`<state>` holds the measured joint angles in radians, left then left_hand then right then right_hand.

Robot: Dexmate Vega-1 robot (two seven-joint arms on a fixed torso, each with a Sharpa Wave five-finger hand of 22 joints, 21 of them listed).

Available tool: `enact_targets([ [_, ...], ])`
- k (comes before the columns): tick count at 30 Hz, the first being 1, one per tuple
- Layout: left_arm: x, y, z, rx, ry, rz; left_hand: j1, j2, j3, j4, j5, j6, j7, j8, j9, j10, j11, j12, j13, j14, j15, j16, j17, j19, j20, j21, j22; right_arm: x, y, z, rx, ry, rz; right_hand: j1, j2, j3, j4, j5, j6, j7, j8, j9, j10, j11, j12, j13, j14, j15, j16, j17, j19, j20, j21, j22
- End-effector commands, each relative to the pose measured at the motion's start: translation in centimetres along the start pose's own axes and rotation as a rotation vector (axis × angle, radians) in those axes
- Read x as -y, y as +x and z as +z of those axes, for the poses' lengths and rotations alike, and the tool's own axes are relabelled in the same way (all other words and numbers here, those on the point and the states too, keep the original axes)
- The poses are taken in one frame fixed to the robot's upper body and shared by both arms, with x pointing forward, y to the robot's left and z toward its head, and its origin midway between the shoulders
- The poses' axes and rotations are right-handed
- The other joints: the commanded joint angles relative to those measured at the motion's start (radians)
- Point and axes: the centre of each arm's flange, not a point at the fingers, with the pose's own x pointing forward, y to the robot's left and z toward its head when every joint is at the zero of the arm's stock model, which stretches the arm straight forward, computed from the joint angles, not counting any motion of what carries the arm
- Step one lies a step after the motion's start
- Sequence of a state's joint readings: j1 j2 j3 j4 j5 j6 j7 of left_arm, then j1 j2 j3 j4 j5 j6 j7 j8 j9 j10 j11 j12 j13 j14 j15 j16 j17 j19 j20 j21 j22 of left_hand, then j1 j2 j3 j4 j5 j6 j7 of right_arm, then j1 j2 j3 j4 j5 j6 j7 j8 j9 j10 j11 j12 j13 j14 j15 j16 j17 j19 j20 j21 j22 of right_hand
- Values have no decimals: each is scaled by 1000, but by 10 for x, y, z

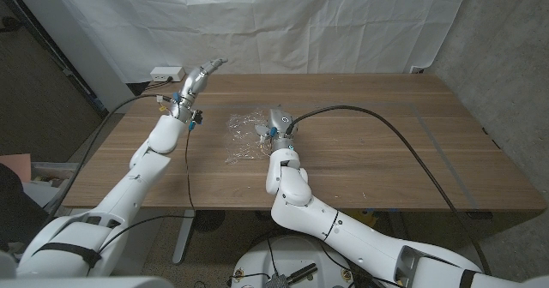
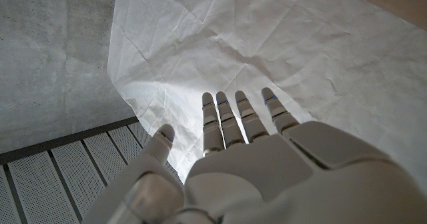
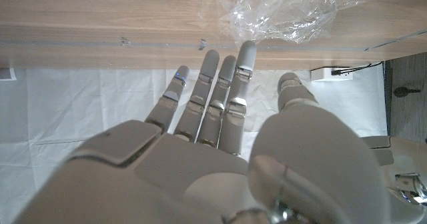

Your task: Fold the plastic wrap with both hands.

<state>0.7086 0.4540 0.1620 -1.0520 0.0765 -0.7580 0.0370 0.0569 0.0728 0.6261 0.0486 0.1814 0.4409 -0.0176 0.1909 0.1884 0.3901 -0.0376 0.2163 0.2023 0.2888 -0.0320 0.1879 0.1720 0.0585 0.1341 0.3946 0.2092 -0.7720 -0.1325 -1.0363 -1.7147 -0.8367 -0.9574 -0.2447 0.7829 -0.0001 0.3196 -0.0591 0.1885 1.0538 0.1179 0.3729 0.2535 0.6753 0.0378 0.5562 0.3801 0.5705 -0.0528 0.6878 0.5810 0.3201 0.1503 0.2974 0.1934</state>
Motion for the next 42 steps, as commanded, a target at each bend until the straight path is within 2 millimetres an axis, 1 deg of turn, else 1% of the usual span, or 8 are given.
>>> enact_targets([
  [1, -3, -2, 2, 6, 7, 8, 7, 4, 2, -7, 1, -5, -4, -1, 2, -9, -2, -3, 4, -5, -4, -4, 2, -1, -3, -5, 1, -6, 4, 4, -22, -32, 47, -4, -6, -8, -8, 10, -5, -3, -3, 6, -10, 0, 4, 5, -8, -26, 6, 7, -6, 0, -7, 3],
  [6, -2, -3, 0, -1, 5, 8, 9, 4, 4, -9, 1, -8, -7, -1, 2, -14, 1, -4, 4, -6, -3, -5, 2, -2, -2, -5, 1, -9, 1, 6, -12, -12, 0, 169, 53, 80, -107, 44, 36, -19, 15, 25, 27, -25, 36, 6, 18, -56, 5, 3, 18, -16, -3, 3],
  [11, -3, -3, 0, -1, 5, 9, 11, 4, 5, -12, 1, -11, -7, -2, 2, -16, 4, -5, 4, -10, -3, -6, 2, -4, -2, -6, 1, -7, -3, 5, 9, 19, -48, 250, 65, 123, -129, 45, 81, -27, 41, 40, 56, -55, 64, 16, 43, -78, -5, -6, 30, -31, 0, 3],
  [25, 1, 4, -4, 4, -22, 9, 12, 2, 5, -15, 0, -18, -9, -3, 2, -19, -1, -5, 4, -12, -2, -5, 3, -5, -1, -7, 1, -16, -28, 10, 270, 133, -220, 274, 60, 137, -111, 42, 95, -32, 52, 49, 72, -109, 86, 18, 49, -118, -28, -13, 56, -53, 8, 3],
  [32, 0, 2, -5, 4, -36, 19, 12, 2, 5, -16, 0, -19, -9, -2, 2, -20, 1, -5, 4, -14, -2, -5, 3, -6, -2, -7, 1, -11, -19, 4, 137, 37, -177, 232, 37, 125, -85, 36, 102, -64, 53, 45, 43, -106, 79, 9, 56, -105, -50, -23, 53, -37, 6, 2],
  [33, -1, 1, -5, 3, -36, 19, 12, 1, 5, -16, 0, -20, -9, -2, 2, -19, 2, -5, 4, -14, -1, -5, 3, -6, -2, -7, 1, -9, -18, 1, 102, 7, -210, 156, 15, 87, -51, 22, 41, -71, 25, 38, 11, -73, 69, 3, 42, -84, -49, -7, 37, -25, -2, 3],
  [36, -1, 0, -4, -1, -35, 18, 12, 1, 5, -17, 0, -19, -9, -2, 2, -20, -1, -5, 4, -14, -1, -5, 3, -6, -1, -7, 1, 1, -14, -11, 24, 55, -148, 68, -14, 39, -24, 18, -66, -61, -24, 32, -67, -48, 52, 11, 3, -53, -47, 24, 21, -9, -12, 5],
  [42, -3, 4, 0, 6, -45, 20, 12, 1, 5, -17, 0, -21, -8, -2, 2, -20, -1, -5, 5, -15, 0, -5, 3, -6, -1, -8, 1, 13, -18, -11, -117, -13, -88, 21, -5, 4, -21, 20, -242, -43, -102, 35, -179, 1, 27, 26, -86, -6, -48, 50, -4, 13, -25, 9],
])
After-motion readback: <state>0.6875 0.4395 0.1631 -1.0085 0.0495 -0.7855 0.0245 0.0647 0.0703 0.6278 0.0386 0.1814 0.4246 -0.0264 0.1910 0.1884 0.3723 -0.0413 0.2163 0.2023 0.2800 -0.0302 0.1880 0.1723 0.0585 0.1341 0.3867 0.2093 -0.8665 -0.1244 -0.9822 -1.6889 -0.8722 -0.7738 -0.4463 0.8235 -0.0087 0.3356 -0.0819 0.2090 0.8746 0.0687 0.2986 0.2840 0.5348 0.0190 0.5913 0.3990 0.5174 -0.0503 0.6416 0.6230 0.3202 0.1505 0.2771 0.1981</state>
